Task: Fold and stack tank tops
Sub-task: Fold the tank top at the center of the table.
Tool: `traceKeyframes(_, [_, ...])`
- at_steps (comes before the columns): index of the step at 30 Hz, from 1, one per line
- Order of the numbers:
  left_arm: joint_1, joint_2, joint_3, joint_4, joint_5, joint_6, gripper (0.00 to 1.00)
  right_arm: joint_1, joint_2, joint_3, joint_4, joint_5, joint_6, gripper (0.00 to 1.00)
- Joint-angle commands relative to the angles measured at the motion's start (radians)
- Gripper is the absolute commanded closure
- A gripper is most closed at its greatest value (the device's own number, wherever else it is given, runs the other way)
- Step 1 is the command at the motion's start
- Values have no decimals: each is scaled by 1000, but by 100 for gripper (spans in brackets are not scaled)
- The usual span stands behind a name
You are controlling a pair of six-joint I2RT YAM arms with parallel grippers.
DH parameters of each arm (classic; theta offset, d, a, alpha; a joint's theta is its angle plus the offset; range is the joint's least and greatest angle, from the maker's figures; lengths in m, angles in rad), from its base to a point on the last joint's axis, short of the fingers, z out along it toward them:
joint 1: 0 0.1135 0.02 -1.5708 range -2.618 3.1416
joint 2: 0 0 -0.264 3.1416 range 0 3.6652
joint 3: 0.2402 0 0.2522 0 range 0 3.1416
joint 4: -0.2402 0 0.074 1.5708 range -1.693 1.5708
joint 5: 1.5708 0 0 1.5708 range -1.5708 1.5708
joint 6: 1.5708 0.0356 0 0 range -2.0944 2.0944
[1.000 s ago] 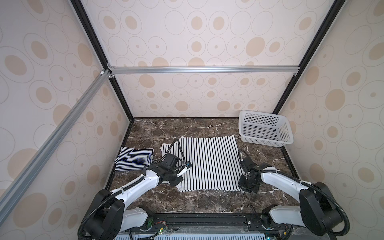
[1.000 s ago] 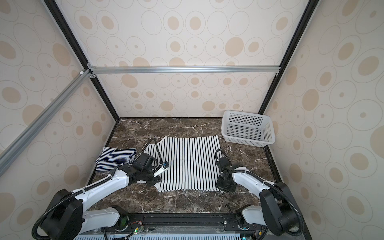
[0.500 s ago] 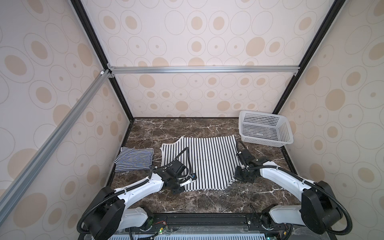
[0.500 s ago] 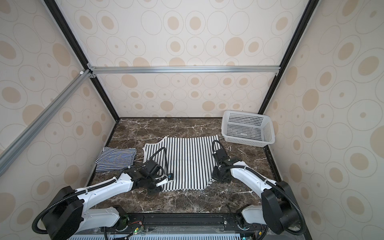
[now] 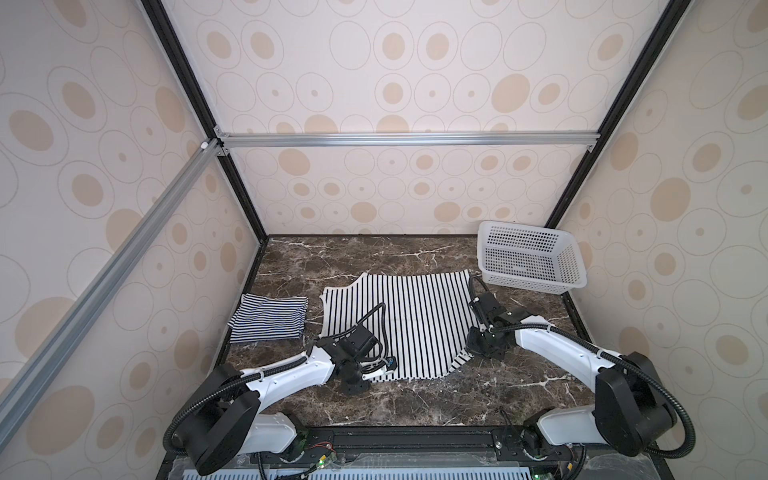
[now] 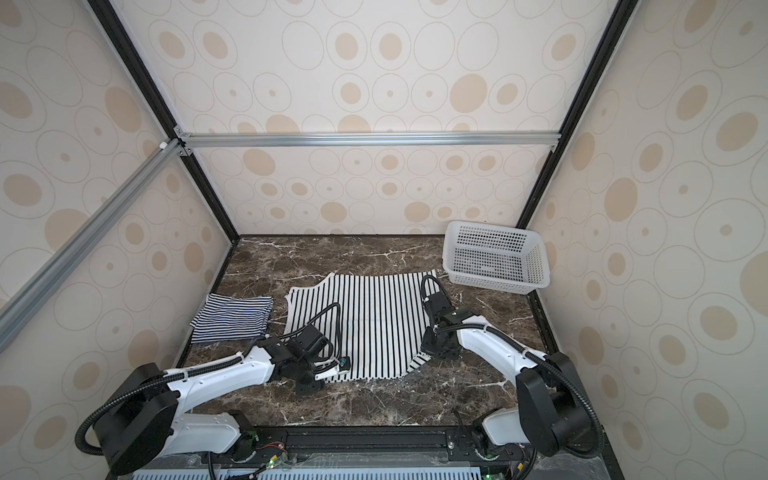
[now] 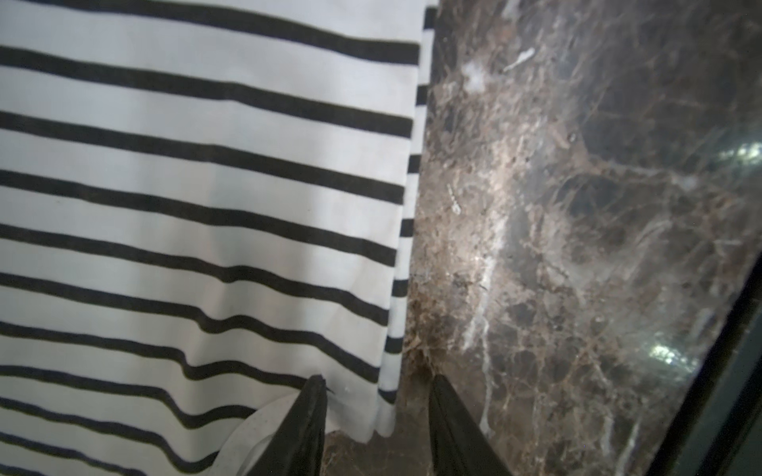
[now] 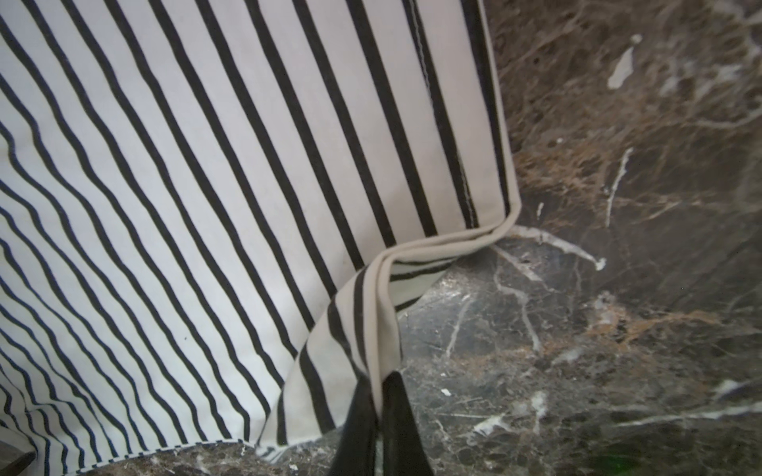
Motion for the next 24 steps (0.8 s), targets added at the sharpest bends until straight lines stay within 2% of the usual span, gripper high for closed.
traceKeyframes(1, [-11, 7, -5, 23, -31, 20, 78, 4, 18, 28, -21, 29, -10, 95])
traceKeyframes(2, [-11, 6, -4, 24, -33, 21, 83, 4, 24, 34, -24, 29, -12, 95])
traceKeyframes(6, [-11, -15, 11, -23, -6, 34, 93, 4, 26, 52, -37, 34, -22, 95])
traceKeyframes(10, [-10, -66, 22, -56, 15, 41, 96, -7, 3, 64, -64, 59, -38, 95])
traceKeyframes(15, [-11, -77, 54, -39, -73, 37, 100, -37, -19, 75, -75, 55, -47, 94])
traceKeyframes(24, [-2, -25, 110, 45, -193, 61, 100, -97, -22, 98, -86, 39, -77, 93])
